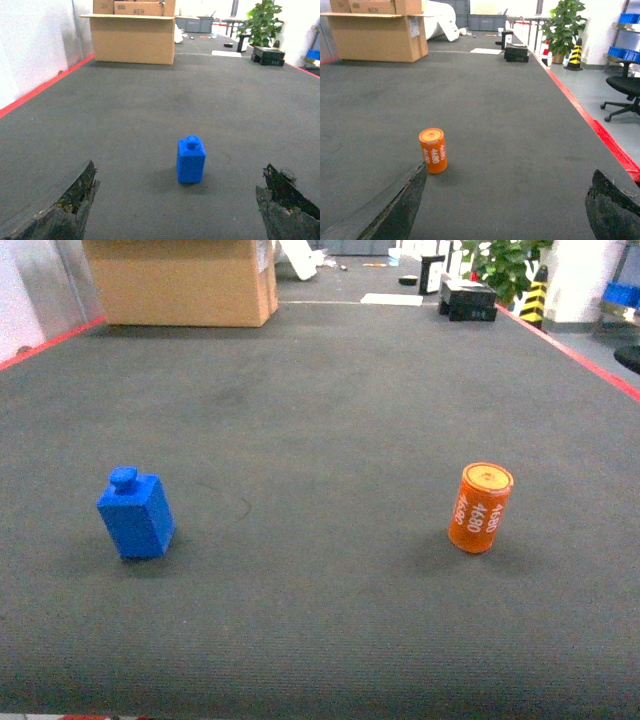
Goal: Sort blue parts and orange caps into right shelf containers
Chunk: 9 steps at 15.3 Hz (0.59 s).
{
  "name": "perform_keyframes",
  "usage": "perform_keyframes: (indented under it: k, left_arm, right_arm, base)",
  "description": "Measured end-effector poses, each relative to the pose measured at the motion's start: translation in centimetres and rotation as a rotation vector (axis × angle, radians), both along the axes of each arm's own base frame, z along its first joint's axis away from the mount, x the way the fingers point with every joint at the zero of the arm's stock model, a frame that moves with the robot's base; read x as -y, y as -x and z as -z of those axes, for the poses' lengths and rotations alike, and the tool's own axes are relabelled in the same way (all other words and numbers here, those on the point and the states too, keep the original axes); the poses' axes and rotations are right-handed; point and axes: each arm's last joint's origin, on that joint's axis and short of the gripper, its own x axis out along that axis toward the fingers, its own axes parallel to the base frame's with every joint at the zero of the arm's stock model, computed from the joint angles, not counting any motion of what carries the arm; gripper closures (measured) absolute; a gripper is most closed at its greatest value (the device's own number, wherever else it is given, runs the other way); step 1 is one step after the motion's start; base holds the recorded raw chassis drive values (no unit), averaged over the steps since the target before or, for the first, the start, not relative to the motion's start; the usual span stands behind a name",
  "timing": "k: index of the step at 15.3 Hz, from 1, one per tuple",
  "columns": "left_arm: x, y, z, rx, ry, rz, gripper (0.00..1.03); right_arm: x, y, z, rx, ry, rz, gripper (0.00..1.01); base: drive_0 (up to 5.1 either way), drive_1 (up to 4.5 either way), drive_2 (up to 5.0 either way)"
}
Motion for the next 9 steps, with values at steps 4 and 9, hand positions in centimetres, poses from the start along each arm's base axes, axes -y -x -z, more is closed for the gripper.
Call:
perform_keyframes:
  k: [4,9]
  left_arm:
    - [0.0,-0.01,0.11,-0.008,0.0,-0.002,0.05]
    - [0.0,-0.01,0.11,-0.008,0.0,-0.002,0.05]
  right_arm:
    - [0.0,0.0,0.04,-0.004,0.0,0.0,0.03]
    - [0.0,0.0,0.04,-0.004,0.0,0.0,0.03]
  base:
    - [0.0,0.0,0.0]
    - [0.0,0.0,0.0]
